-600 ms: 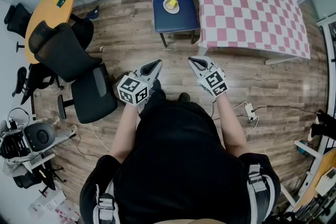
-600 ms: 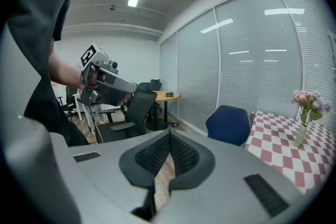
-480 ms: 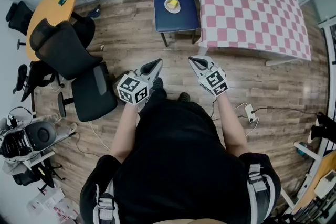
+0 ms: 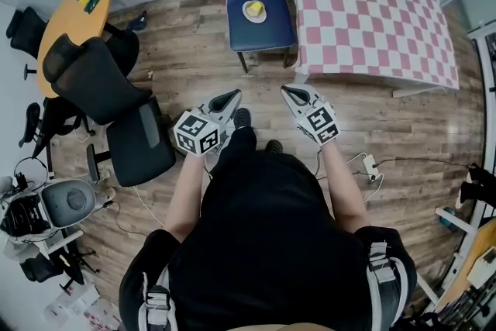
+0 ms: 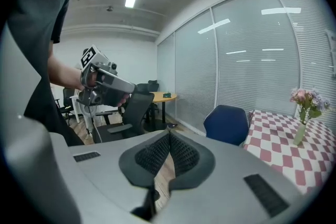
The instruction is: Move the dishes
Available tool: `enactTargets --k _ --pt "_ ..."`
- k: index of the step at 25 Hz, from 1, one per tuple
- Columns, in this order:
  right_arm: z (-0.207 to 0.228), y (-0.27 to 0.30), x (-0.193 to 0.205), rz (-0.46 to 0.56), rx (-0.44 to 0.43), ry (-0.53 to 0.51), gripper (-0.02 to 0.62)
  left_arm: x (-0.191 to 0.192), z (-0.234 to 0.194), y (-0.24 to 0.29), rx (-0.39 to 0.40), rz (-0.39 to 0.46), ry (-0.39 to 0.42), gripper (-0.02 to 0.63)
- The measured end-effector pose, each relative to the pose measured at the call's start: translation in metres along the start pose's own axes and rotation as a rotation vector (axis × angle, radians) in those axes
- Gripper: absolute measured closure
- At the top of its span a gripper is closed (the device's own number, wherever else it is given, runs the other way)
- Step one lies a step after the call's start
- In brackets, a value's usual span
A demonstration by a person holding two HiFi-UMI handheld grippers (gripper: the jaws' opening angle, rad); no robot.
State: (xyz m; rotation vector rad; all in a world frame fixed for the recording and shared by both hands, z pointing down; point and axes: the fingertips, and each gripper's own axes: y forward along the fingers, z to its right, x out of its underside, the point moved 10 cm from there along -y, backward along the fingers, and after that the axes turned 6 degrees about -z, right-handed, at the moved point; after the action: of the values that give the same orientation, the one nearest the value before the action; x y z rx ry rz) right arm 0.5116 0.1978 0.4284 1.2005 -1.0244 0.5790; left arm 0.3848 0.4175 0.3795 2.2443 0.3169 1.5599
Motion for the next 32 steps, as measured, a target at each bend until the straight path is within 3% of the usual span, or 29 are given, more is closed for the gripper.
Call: enactTargets --k 18,32 --pt "0.051 0.137 -0.071 -0.047 0.15 0.118 0.579 -0.062 -0.184 0.02 0.118 -0.049 0.023 0.584" --pt "0.057 0.216 -0.099 -0.07 0.212 0.143 0.578 -0.076 -0.278 0.018 0.167 -0.07 0.037 0.584"
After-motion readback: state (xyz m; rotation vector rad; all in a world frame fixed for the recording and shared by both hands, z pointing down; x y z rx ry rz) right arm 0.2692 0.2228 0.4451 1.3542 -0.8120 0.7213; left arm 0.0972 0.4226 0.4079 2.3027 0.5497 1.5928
